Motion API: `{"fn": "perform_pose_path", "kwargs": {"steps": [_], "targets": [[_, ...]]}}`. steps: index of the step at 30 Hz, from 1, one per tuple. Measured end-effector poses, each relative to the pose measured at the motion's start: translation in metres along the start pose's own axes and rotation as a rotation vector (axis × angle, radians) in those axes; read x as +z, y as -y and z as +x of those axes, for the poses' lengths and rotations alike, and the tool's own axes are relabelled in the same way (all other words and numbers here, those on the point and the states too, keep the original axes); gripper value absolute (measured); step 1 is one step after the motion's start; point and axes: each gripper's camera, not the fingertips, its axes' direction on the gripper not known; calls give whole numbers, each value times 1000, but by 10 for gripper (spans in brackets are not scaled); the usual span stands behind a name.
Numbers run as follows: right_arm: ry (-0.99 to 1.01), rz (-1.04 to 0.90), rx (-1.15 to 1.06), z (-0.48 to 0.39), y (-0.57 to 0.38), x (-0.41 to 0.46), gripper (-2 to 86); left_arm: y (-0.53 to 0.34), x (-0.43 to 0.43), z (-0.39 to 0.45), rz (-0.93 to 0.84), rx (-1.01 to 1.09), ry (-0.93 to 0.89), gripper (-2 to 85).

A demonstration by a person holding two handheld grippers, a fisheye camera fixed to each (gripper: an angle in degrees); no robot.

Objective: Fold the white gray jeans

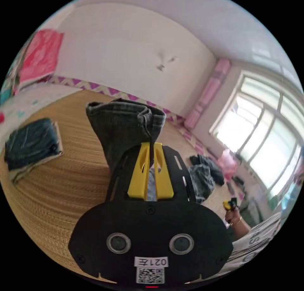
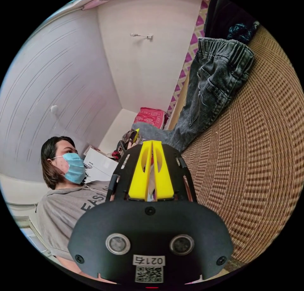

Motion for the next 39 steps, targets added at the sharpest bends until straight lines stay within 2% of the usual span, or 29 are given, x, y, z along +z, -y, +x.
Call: {"fn": "perform_pose_path", "kwargs": {"steps": [2,4,7,8,11,19,21,23,25,27,30,32,36,39], "targets": [[-2,4,-6,-4,0,-10,-7,-3,57,65,-99,112,16,-9],[-14,1,-14,-9,-1,-17,-7,-32,151,131,-291,257,49,-9],[-35,-6,-21,-16,-1,-29,-6,-97,261,151,-560,287,151,-9],[-37,-5,-23,-20,-1,-35,-6,-100,249,152,-432,279,135,-9],[-56,-2,-35,-28,1,-48,-6,-93,256,150,-434,211,118,-10],[-65,11,-57,-42,16,-59,-6,-84,240,160,-268,313,101,-9],[-66,15,-63,-47,20,-59,-6,-83,233,164,-258,354,112,-9],[-83,-3,-65,-50,25,-54,-4,-87,248,165,-319,380,99,-9],[-96,-19,-65,-51,30,-49,-2,-106,311,157,-525,393,93,-7],[-99,-11,-72,-55,37,-45,3,-105,307,144,-456,343,73,-4],[-190,75,-51,-64,55,-43,53,-93,307,117,-489,225,-25,3],[-341,203,59,-61,74,-45,109,-93,304,100,-470,193,-76,14],[-466,391,252,-43,93,-39,132,-90,295,67,-442,150,-214,51],[-536,513,340,-44,101,-15,134,-89,268,47,-329,142,-267,64]]}}
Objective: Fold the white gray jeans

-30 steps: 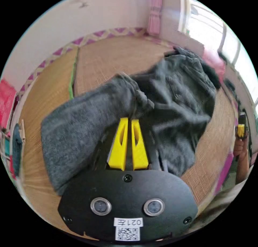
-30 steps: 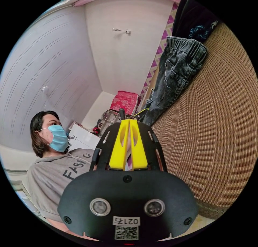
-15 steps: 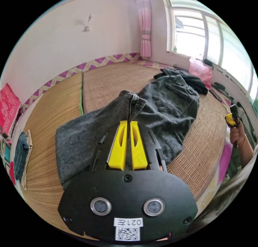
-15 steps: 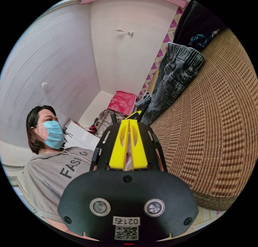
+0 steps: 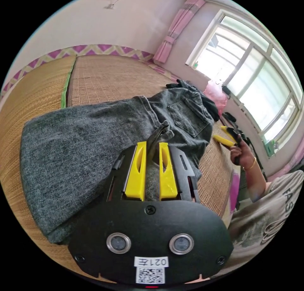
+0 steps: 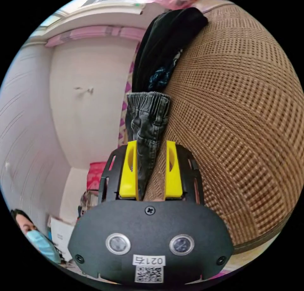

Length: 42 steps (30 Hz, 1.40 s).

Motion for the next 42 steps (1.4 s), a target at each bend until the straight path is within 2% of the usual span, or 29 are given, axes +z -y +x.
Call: {"fn": "perform_pose_path", "kwargs": {"steps": [4,10,12,15,17,18,20,21,23,24,26,27,29,31,32,36,38,40,42], "targets": [[-43,44,32,-40,-4,41,138,-28,-65,-7,222,-19,69,74],[3,67,134,-65,-7,91,80,-70,-136,-11,246,5,27,52],[-25,64,82,-96,-15,98,66,-88,-155,-16,221,-16,47,18],[-96,93,-228,-217,-54,107,58,-126,-188,-30,191,-57,56,-5],[-169,100,-561,-348,-121,138,57,-151,-207,-41,189,-83,51,-8],[-190,95,-648,-380,-143,150,57,-170,-221,-50,200,-112,47,-9],[-276,61,-986,-492,-248,213,57,-197,-240,-63,227,-162,36,-9],[-297,51,-1067,-514,-279,232,57,-214,-250,-72,245,-191,22,-9],[-406,12,-1398,-577,-413,317,57,-236,-263,-81,272,-218,5,-9],[-429,-2,-1473,-584,-447,340,57,-249,-270,-85,283,-228,2,-9],[-529,-100,-1759,-582,-575,437,57,-264,-276,-91,285,-241,9,-10],[-555,-136,-1820,-574,-603,462,57,-273,-279,-95,283,-244,23,-10],[-702,-322,-2025,-513,-692,558,56,-286,-281,-102,273,-255,41,-10],[-779,-357,-2112,-470,-728,593,56,-300,-283,-111,256,-268,39,-10],[-794,-264,-2146,-460,-741,592,56,-302,-284,-113,253,-271,35,-10],[-791,-184,-2128,-447,-754,593,57,-310,-285,-127,270,-261,22,-10],[-825,-246,-2174,-407,-762,623,61,-303,-279,-134,305,-238,-1,-10],[-809,-204,-2172,-383,-760,629,68,-279,-265,-143,348,-192,-40,-10],[-669,-317,-2082,-380,-738,615,81,-255,-253,-146,386,-131,-86,-10]]}}
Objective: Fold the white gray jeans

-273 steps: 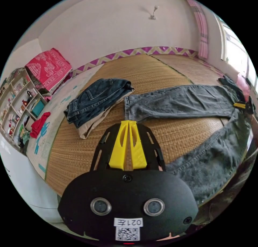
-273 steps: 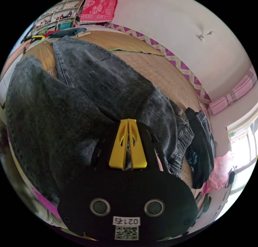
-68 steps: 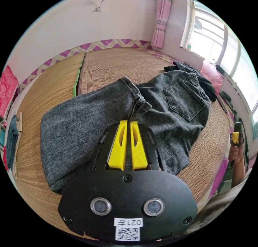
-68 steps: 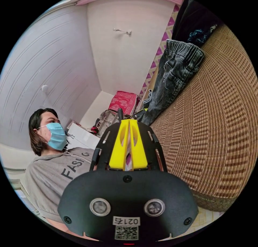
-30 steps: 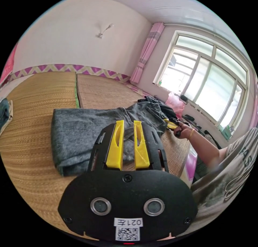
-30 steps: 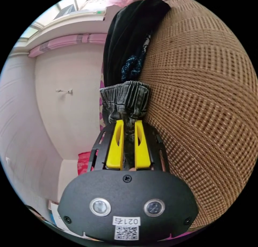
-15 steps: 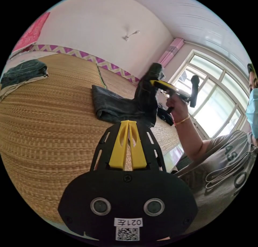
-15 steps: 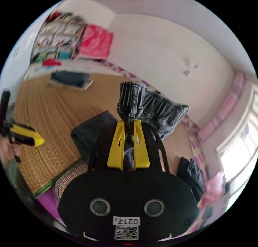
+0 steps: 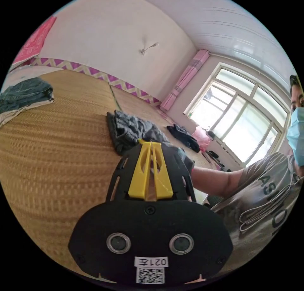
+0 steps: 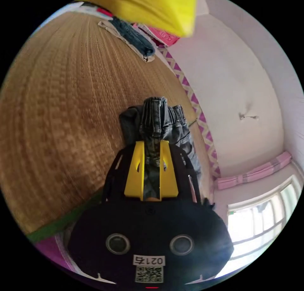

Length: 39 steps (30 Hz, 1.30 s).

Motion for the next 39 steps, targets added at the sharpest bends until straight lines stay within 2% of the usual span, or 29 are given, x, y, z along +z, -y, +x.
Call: {"fn": "perform_pose_path", "kwargs": {"steps": [2,4,9,12,14,15,16,17,21,25,27,29,31,35,39], "targets": [[411,96,166,60,-50,-7,91,20,27,-1,-7,39,-6,-10],[570,137,300,105,-101,1,90,42,72,-9,-73,82,33,-9],[513,108,707,231,-271,68,93,60,157,-53,-266,69,179,-4],[591,45,913,297,-383,156,109,58,161,-93,-235,-7,334,20],[854,37,1061,331,-469,247,121,56,155,-134,-219,-146,236,83],[914,38,1087,335,-486,269,124,52,159,-166,-249,-267,108,132],[1020,30,1137,339,-516,311,129,45,167,-190,-274,-333,-4,161],[1109,13,1172,338,-541,351,132,41,171,-199,-286,-359,-26,164],[1179,-80,1191,326,-585,443,131,19,213,-231,-417,-425,-79,167],[1189,-110,1190,315,-618,506,85,12,250,-232,-511,-395,-19,101],[1194,-104,1205,316,-644,525,64,5,257,-240,-499,-431,-60,75],[1293,-47,1238,322,-682,542,55,-1,256,-245,-459,-473,-85,57],[1324,-13,1221,334,-704,541,53,6,256,-229,-417,-468,-100,48],[1245,80,1206,402,-781,501,52,49,288,-165,-423,-346,-146,45],[1091,173,1252,498,-886,443,54,116,393,-67,-442,-209,-238,45]]}}
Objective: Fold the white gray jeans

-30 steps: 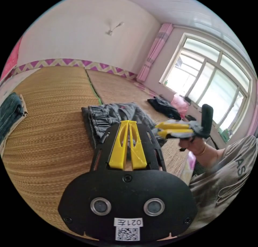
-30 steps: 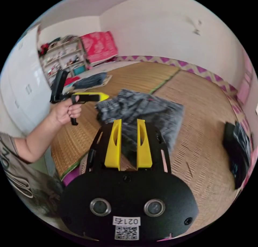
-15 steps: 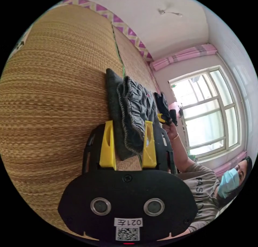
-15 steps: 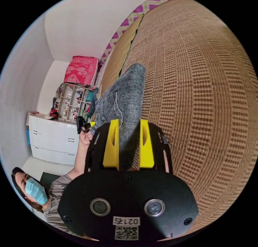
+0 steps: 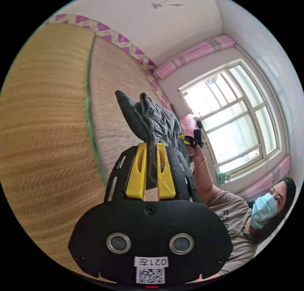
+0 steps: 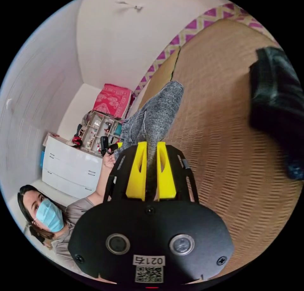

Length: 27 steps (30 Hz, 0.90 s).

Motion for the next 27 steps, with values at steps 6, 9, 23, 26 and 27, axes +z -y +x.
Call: {"fn": "perform_pose_path", "kwargs": {"steps": [6,9,23,26,27], "targets": [[-214,232,36,42,38,-258,56,141,201,127,-78,113,-98,46],[-305,331,81,67,61,-353,58,190,292,181,-88,134,-105,50],[-869,241,-45,30,121,-341,45,84,281,141,-65,99,75,8],[-831,224,-250,-70,132,-263,10,21,217,150,-65,119,4,-6],[-825,212,-294,-91,133,-244,6,-8,192,156,-69,141,-16,-8]]}}
